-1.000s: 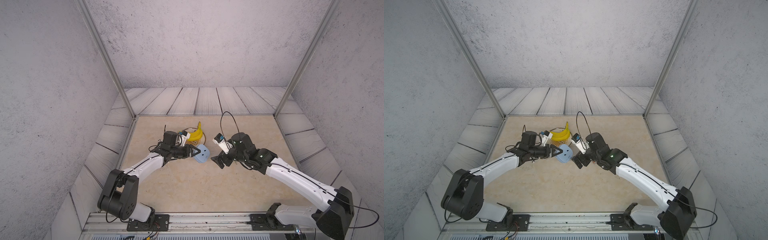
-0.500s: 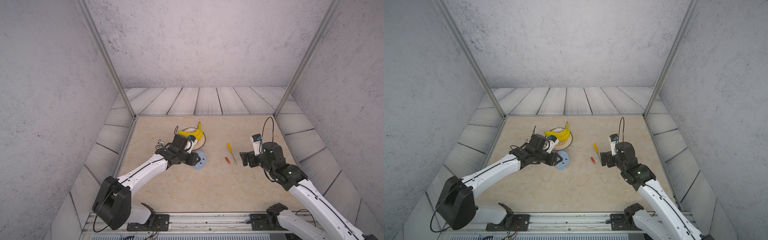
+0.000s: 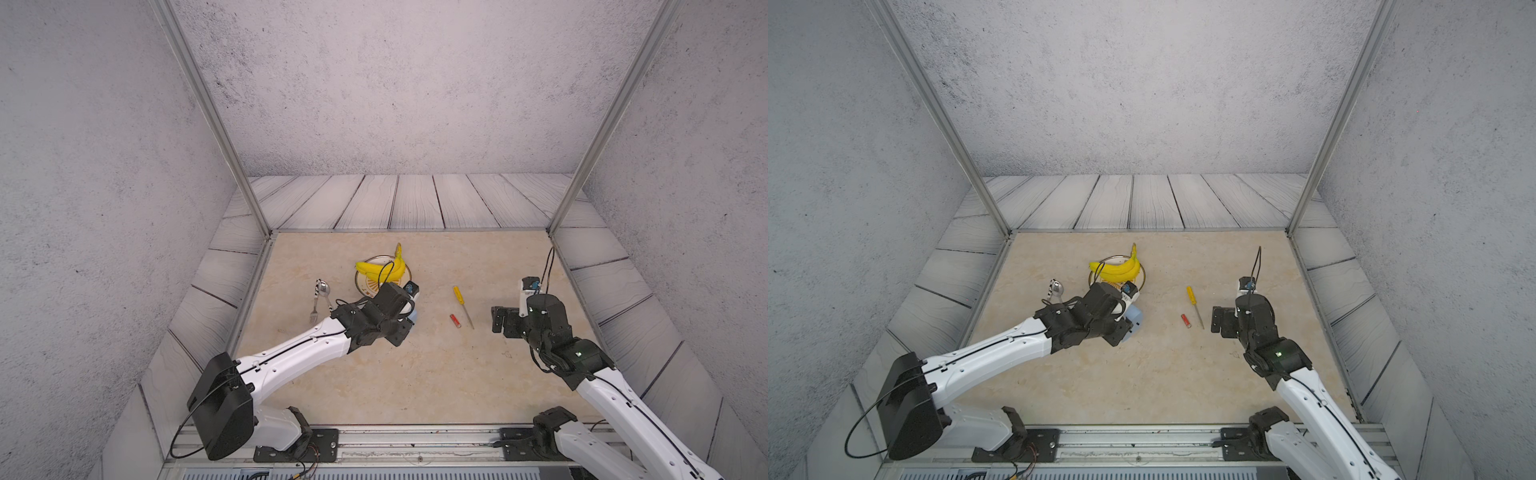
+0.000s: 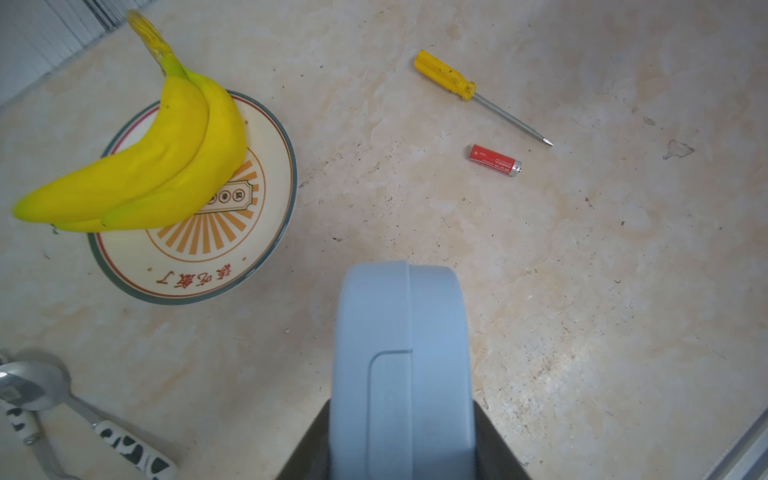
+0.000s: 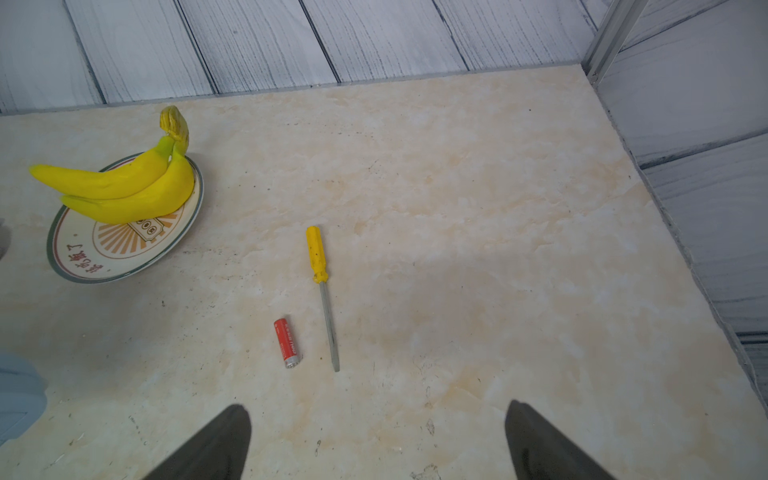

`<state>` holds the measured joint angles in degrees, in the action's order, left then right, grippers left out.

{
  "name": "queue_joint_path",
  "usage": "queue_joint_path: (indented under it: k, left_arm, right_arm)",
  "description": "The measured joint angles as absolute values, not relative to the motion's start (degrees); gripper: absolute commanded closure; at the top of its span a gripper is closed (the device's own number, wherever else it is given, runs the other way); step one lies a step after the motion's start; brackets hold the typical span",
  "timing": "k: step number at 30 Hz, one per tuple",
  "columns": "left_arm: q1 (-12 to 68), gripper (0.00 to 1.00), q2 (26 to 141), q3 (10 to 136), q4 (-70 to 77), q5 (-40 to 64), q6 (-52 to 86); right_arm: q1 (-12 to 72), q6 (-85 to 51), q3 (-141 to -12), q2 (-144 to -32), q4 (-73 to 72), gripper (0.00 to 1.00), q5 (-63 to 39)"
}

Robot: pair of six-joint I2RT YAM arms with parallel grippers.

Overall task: Remove the battery from the alarm
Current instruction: Adjust the alarm at the center of the board.

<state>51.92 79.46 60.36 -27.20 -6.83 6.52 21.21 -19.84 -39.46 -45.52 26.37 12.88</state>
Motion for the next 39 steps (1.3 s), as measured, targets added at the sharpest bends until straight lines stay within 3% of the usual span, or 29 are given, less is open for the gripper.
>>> queue_joint_path:
  k: [12, 23, 34, 39]
  left_arm:
    - [64.6, 0.67, 91.1, 67.1, -27.2, -27.6, 0.0]
    - [69.6, 0.67, 110.4, 74.4, -26.8, -43.1, -3.7]
    - [70.4, 0.65, 116.2, 75.6, -24.4, -48.9, -3.5]
    - [70.7, 0.54, 117.4, 76.0, -23.7, -50.9, -3.0]
  right_arm:
    - [20.5, -23.3, -38.5, -47.4, 25.3, 0.00, 13.7]
    - [20.4, -24.3, -38.5, -48.4, 23.9, 0.00, 13.7]
    - [20.2, -24.3, -38.5, -48.4, 23.9, 0.00, 13.7]
    - [20.2, -24.3, -38.5, -48.4, 23.9, 0.00, 13.7]
